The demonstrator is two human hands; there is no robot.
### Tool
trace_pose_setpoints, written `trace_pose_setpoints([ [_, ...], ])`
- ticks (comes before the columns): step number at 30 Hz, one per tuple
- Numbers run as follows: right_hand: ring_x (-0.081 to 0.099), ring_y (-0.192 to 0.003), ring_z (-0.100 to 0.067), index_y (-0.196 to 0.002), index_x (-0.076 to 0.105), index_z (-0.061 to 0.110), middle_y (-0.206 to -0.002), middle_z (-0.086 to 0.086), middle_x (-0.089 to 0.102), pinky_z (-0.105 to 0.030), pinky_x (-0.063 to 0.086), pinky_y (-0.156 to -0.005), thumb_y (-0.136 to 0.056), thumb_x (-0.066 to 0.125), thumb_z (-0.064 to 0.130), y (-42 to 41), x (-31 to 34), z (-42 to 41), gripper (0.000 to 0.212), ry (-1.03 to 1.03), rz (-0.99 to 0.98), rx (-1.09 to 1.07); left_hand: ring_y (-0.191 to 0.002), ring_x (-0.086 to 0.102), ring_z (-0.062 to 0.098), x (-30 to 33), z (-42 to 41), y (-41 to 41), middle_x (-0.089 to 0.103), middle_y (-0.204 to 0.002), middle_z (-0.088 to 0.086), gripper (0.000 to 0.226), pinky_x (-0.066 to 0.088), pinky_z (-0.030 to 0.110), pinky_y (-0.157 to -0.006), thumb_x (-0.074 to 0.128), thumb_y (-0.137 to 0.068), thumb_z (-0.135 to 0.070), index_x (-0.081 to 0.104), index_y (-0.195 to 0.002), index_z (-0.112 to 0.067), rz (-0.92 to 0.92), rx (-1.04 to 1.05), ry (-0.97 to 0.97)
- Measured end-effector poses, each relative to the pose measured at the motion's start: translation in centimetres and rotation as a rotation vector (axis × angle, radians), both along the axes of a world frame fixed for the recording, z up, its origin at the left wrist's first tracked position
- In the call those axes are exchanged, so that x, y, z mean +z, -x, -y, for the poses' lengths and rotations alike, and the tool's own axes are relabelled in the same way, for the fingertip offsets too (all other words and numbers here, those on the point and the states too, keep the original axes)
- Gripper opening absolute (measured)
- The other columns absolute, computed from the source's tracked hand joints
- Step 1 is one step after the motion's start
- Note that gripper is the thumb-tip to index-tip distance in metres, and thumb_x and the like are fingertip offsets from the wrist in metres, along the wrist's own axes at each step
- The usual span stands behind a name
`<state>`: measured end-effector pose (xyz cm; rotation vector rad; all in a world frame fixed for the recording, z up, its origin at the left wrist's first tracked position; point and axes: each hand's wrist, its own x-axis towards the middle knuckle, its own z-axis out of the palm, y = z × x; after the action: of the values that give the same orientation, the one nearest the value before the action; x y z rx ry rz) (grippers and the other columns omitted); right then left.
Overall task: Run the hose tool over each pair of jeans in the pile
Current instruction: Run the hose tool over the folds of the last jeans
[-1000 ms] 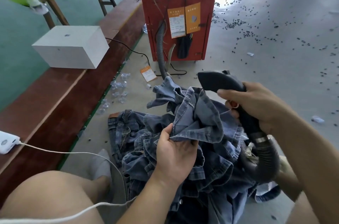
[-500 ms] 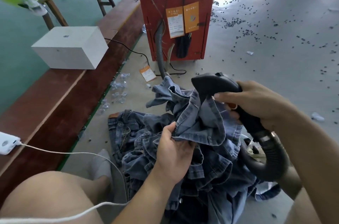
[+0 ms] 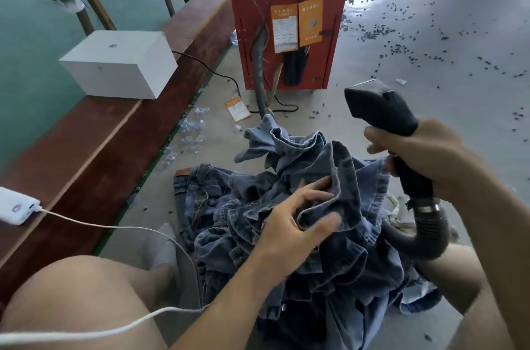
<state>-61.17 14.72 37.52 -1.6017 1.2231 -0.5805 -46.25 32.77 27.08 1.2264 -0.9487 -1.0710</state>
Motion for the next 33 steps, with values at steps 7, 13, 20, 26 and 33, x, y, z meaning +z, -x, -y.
trace_pose_setpoints([
  [7, 0.067, -0.062, -0.026, -0.086, 0.061, 0.017, -0.072, -0.008, 0.07, -0.042, 0.055, -0.06, -0.075, 0.088, 0.037, -2.7, -3.1, -2.1, 0.036, 0.204, -0.332, 0.18, -0.155, 0.02, 0.007, -2.1, -1.3, 1.1, 0.056, -0.147, -0.018, 0.045, 0.027, 0.033, -0.125, 0.063, -0.082, 0.021, 0.075, -0.106, -0.015, 0.388, 0.021, 0.014],
  [13, 0.056, -0.06, -0.021, -0.09, 0.055, 0.022, -0.076, -0.004, 0.062, -0.03, 0.04, -0.05, -0.079, 0.081, 0.022, 0.3, -5.0, -2.7, 0.028, 0.261, -0.346, 0.092, -0.11, 0.063, 0.015, -2.2, -2.6, 2.2, 0.061, -0.118, -0.007, 0.041, 0.055, 0.038, -0.093, 0.08, -0.084, -0.004, 0.055, -0.095, -0.034, 0.131, 0.547, -0.154],
  [20, 0.058, -0.064, -0.021, -0.087, 0.055, 0.026, -0.075, -0.001, 0.063, -0.034, 0.041, -0.054, -0.077, 0.081, 0.03, 0.9, -5.1, -4.0, 0.029, 0.304, -0.284, 0.129, -0.115, 0.066, 0.031, -0.5, -3.0, 2.4, 0.068, -0.127, 0.011, 0.047, 0.058, 0.046, -0.095, 0.062, -0.08, -0.016, 0.058, -0.126, -0.014, -0.647, 0.275, -0.279],
  [26, 0.061, -0.06, -0.012, -0.086, 0.053, 0.03, -0.072, 0.002, 0.064, -0.03, 0.04, -0.053, -0.08, 0.084, 0.032, 0.2, -4.6, -4.5, 0.031, 0.333, -0.286, 0.234, -0.107, 0.074, 0.027, 0.6, -0.5, 1.0, 0.077, -0.115, 0.01, 0.031, 0.061, 0.037, -0.08, 0.069, -0.098, -0.02, 0.069, -0.126, -0.008, -0.818, 0.229, -0.536],
  [33, 0.059, -0.073, 0.012, -0.089, 0.049, 0.039, -0.074, 0.014, 0.061, -0.007, 0.043, -0.052, -0.081, 0.081, 0.039, 0.1, -6.0, -5.0, 0.033, 0.377, -0.39, 0.339, -0.112, 0.071, 0.034, 0.5, 0.3, 0.9, 0.072, -0.122, 0.021, 0.042, 0.063, 0.04, -0.086, 0.071, -0.089, -0.006, 0.064, -0.13, -0.001, -0.938, 0.153, -0.429],
])
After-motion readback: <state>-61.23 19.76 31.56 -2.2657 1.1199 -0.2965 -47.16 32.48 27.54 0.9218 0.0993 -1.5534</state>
